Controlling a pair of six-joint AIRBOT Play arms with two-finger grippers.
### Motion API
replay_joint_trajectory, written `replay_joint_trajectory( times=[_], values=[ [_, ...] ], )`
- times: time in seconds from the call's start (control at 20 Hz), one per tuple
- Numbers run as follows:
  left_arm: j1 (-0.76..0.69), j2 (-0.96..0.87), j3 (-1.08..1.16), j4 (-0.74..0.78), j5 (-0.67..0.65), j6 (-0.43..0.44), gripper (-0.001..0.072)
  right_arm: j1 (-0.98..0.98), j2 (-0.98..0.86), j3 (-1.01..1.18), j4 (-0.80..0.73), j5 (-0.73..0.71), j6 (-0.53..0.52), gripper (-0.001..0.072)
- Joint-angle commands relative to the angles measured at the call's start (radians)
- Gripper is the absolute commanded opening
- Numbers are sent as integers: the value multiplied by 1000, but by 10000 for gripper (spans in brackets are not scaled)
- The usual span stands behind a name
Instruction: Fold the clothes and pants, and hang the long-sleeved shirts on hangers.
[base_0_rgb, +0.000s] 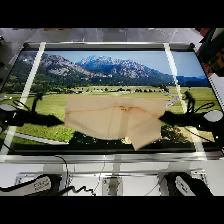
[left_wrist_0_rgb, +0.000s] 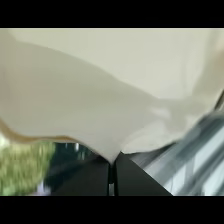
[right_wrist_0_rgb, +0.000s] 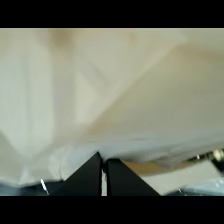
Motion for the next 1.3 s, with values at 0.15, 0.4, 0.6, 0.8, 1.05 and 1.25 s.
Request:
replay_joint_trajectory(
  times=[0.15, 0.4, 0.6, 0.8, 1.05, 1.25],
  values=[
    [-144, -37, 59, -298, 652, -70, 13, 115, -103, 42, 129, -646, 217, 15],
    [-345, -149, 59, -340, 1034, -69, 93, 173, -323, 42, 136, -910, 309, 202],
    [-336, -140, 59, -256, 1001, -55, 720, 171, -338, 48, 53, -816, 305, 686],
    [-187, -119, 61, -46, 748, -146, 714, 171, -332, 111, -182, -634, 305, 684],
    [-90, -214, 78, 115, 458, -233, 704, 171, -405, 253, -237, -392, 298, 684],
    [-189, -339, 181, 99, 405, -201, 704, 172, -517, 395, -229, -120, 240, 685]
  ],
)
